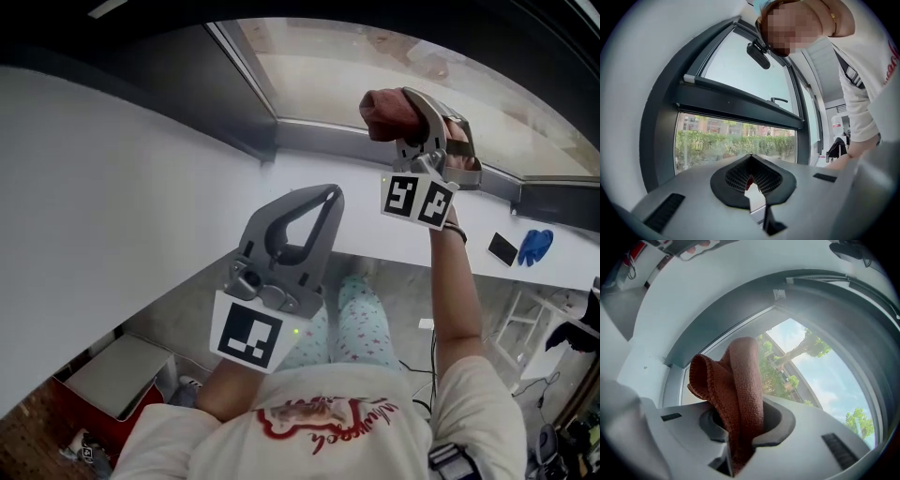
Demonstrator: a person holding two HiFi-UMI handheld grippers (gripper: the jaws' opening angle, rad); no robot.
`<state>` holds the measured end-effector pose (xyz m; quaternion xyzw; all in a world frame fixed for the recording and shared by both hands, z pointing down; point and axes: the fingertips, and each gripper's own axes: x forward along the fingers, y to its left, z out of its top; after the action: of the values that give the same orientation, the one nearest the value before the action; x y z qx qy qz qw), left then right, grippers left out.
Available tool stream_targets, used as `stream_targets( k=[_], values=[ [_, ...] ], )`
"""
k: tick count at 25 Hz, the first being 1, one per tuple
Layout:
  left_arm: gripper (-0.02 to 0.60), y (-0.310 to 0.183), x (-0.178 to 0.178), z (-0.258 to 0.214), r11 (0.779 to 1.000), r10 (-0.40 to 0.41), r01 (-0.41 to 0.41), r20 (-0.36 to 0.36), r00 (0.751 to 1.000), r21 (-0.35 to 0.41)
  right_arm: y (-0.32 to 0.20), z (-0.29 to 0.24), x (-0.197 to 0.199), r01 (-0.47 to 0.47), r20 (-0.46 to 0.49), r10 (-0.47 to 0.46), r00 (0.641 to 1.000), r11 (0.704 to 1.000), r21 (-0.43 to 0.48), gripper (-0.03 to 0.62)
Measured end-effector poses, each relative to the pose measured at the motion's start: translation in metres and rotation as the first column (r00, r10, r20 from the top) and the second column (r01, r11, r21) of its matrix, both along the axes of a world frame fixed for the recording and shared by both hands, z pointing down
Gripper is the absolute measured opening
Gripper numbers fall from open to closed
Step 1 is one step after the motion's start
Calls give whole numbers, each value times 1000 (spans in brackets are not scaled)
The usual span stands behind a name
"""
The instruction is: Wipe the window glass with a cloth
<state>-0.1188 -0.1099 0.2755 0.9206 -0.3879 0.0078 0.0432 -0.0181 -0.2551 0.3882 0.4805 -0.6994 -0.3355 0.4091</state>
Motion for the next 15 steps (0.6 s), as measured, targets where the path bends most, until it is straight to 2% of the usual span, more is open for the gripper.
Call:
stream_targets(
  k=[4,8,15],
  values=[
    [18,1,2,9,1000,10,-10,1,1000,-24,-3,58,5,-25,-24,23,999,996,-84,94],
    [18,0,0,16,999,14,-14,11,1000,-32,-2,120,5,-22,-82,7,997,983,-183,94],
    [18,-5,-9,19,999,-26,27,18,999,-38,-3,213,3,-34,-88,4,996,935,-354,94]
  ],
)
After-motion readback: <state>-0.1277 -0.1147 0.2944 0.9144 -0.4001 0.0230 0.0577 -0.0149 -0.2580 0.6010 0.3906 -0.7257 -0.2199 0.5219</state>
